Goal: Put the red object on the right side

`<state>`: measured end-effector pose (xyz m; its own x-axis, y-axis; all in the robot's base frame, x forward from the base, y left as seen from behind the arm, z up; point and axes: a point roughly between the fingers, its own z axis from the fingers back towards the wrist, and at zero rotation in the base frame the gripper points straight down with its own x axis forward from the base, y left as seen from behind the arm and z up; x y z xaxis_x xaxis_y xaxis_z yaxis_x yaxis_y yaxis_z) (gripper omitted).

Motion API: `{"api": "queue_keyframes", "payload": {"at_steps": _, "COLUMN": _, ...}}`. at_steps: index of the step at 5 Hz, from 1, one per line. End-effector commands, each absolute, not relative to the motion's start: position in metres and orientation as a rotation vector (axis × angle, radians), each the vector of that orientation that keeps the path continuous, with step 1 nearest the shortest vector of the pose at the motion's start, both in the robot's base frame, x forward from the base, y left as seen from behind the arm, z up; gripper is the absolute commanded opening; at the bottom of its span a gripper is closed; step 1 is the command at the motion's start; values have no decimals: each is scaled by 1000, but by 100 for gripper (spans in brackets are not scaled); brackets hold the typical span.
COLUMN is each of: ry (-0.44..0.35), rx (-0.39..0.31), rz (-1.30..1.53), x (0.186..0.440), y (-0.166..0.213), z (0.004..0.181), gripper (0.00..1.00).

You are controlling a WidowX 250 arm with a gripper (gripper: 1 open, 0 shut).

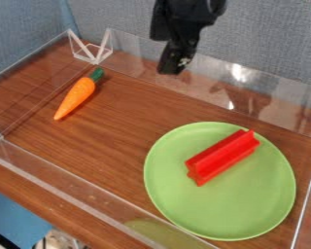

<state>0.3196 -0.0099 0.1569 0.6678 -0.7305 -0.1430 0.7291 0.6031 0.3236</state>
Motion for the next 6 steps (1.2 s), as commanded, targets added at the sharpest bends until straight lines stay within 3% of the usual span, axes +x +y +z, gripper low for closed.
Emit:
{"api": "queue_keyframes", "payload": {"at_steps": 1, "ry": -79, "rx": 369, "rz": -790, "x": 325, "y": -26, "z": 172, "gripper": 100}}
{"api": "queue_keyframes", "payload": {"at_steps": 4, "ry": -83, "rx": 316, "rz": -785, "x": 314, "y": 2, "z": 156, "gripper": 100}}
{"api": "queue_keyframes", "payload": {"at_steps": 6, "ry": -110, "rx": 339, "rz": -890, "x": 337, "y": -3, "z": 142, "gripper": 100}}
